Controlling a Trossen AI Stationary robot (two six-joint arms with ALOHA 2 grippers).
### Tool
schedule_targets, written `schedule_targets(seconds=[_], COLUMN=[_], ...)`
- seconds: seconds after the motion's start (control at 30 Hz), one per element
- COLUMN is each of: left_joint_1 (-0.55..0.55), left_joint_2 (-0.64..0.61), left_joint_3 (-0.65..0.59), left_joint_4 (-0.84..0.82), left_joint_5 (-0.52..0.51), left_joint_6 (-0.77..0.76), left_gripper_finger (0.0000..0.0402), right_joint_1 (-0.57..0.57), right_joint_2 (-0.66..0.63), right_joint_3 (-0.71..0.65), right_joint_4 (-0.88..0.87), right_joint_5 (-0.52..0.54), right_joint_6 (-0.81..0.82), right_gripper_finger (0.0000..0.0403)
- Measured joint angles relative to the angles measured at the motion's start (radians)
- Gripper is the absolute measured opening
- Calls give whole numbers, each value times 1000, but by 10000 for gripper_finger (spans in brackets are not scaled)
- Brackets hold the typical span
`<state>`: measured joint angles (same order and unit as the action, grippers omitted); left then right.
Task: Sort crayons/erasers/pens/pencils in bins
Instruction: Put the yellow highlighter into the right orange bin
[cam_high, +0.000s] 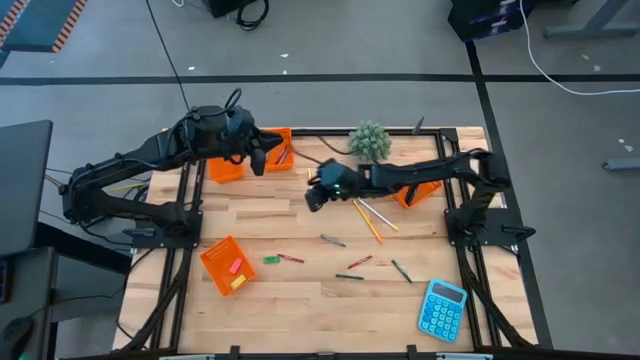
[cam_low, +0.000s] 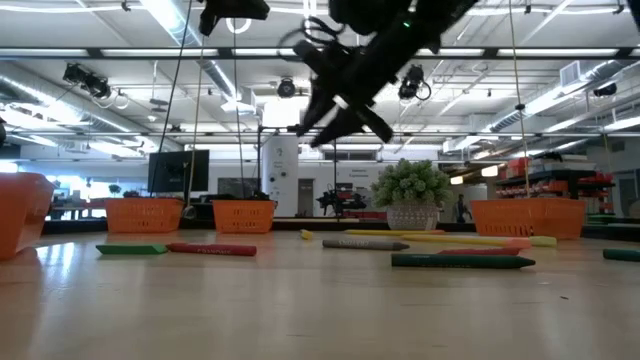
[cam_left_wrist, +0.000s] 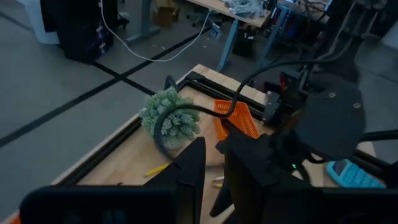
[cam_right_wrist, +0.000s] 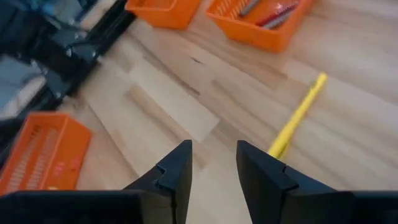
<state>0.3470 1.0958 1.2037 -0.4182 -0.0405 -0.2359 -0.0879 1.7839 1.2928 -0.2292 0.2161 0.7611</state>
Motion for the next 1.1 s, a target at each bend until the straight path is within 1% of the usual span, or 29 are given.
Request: schedule_targets(seconds=[0.2, 0.3, 0.43, 0.57, 0.77, 0.93, 1.1], left_joint_1=[9, 27, 67, 98, 107, 106, 106], left_joint_2=[-47, -84, -121, -138, -142, -142, -142], left_joint_3=[0, 0, 0, 0, 0, 0, 0], left_joint_4=[-6, 3, -1, -15, -37, -50, -58], left_joint_5=[-1, -5, -8, -8, -8, -8, -7], left_joint_6=[54, 83, 101, 96, 84, 83, 83], left_gripper_finger=[85, 90, 91, 93, 94, 93, 99], right_joint_1=[-16, -25, -33, -44, -50, -53, -59], right_joint_2=[147, 222, 315, 389, 456, 464, 464], right_joint_3=[283, 381, 476, 521, 523, 519, 514], right_joint_4=[-273, -369, -439, -470, -482, -487, -538], right_joint_5=[47, 48, 31, -3, -44, -55, -18], right_joint_6=[-14, -20, 34, 129, 244, 248, 242], right_gripper_finger=[131, 131, 131, 131, 131, 132, 151])
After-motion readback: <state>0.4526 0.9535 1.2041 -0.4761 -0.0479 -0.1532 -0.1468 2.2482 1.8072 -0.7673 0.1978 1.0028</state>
